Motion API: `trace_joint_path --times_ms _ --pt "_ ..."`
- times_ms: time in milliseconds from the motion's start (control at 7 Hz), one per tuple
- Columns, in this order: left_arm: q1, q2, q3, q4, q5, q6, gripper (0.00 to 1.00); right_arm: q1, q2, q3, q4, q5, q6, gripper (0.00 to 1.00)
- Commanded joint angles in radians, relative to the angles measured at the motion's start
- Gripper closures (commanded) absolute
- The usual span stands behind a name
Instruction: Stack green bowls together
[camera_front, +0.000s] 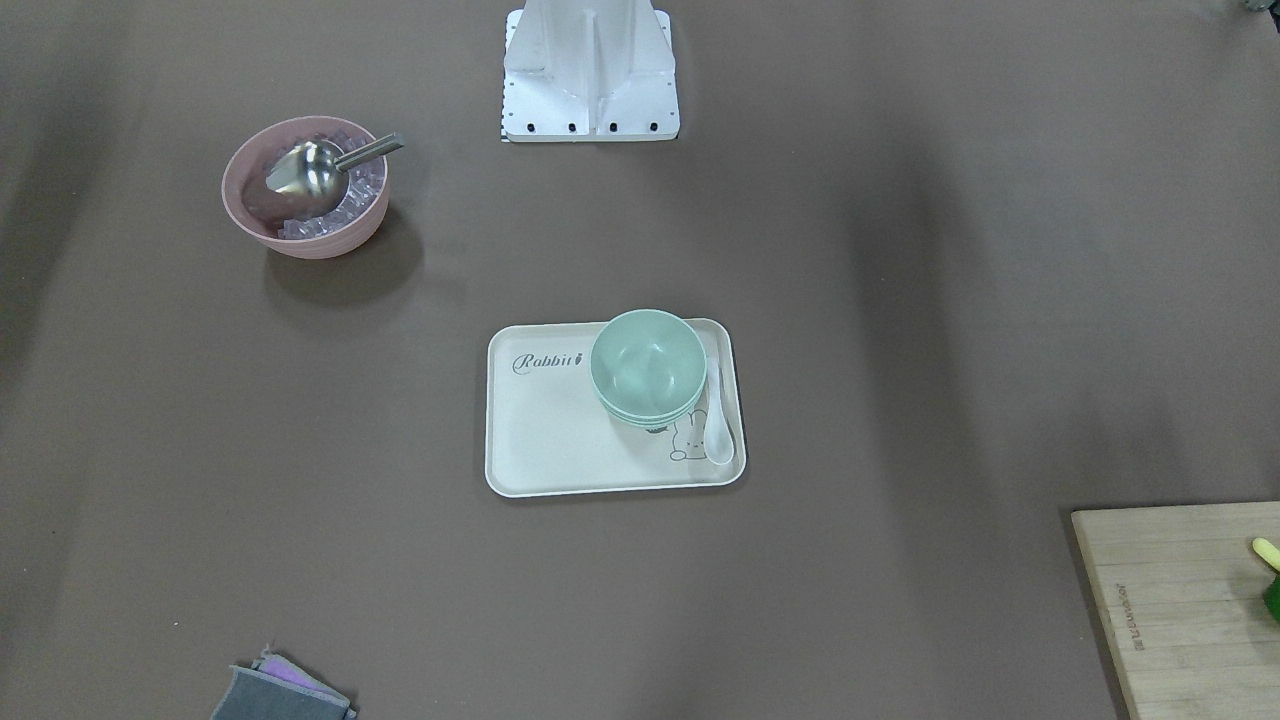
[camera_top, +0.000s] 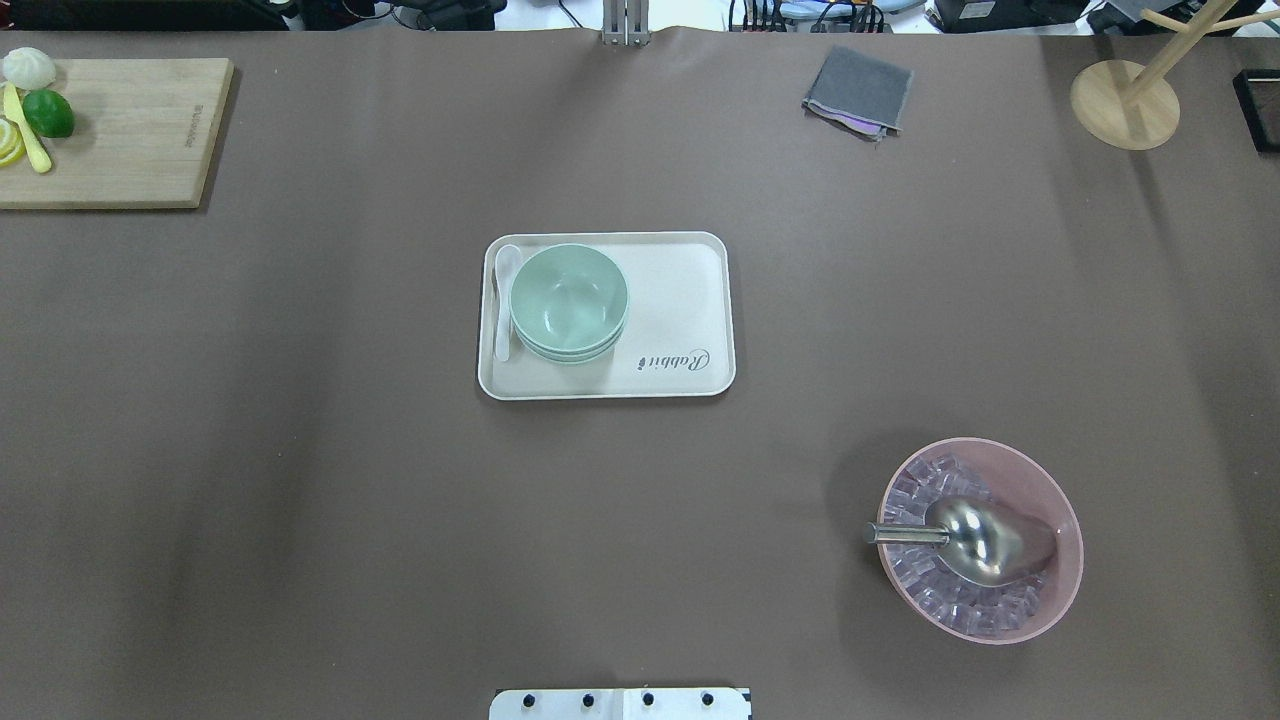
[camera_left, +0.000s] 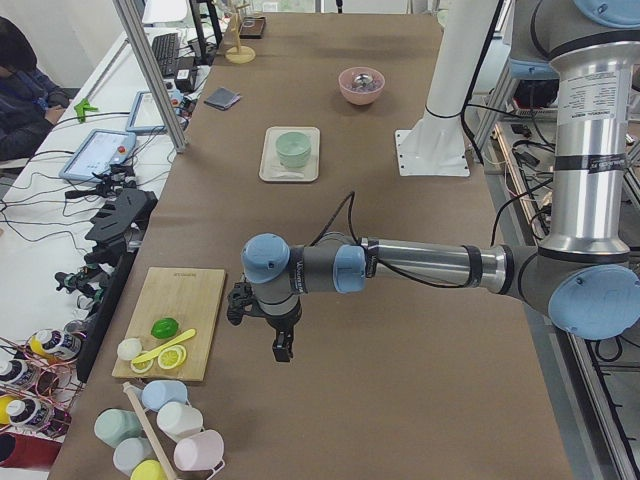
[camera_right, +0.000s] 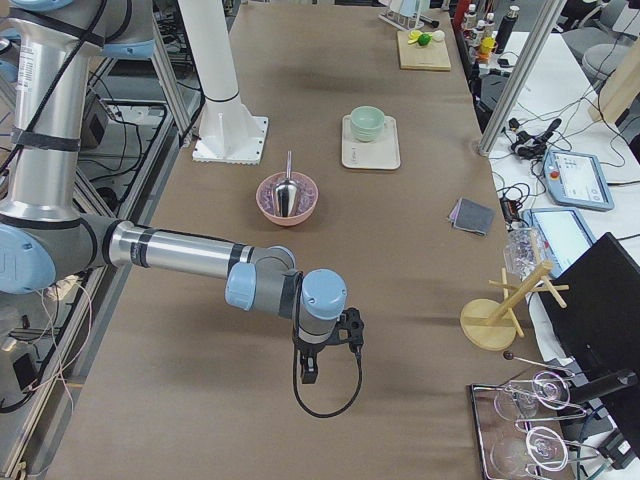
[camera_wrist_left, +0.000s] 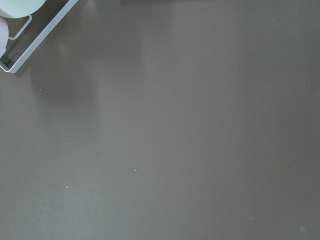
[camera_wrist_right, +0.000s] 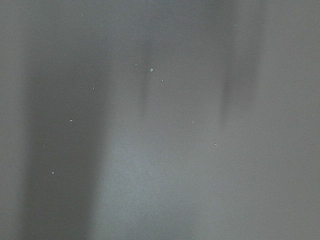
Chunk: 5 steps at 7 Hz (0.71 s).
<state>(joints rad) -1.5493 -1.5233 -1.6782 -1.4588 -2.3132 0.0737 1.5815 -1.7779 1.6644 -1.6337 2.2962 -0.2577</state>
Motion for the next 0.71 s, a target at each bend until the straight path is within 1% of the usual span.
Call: trace_joint_path --times_ms 0,571 --pt "0.0 0.0 0.0 0.0 0.0 0.0 0.02 -0.002 0.0 0.0 0.0 0.003 0.0 0.0" --pt "0.0 0.0 -0.001 0.0 0.0 0.0 0.02 -0.003 0.0 0.003 0.003 0.011 0.0 0.0"
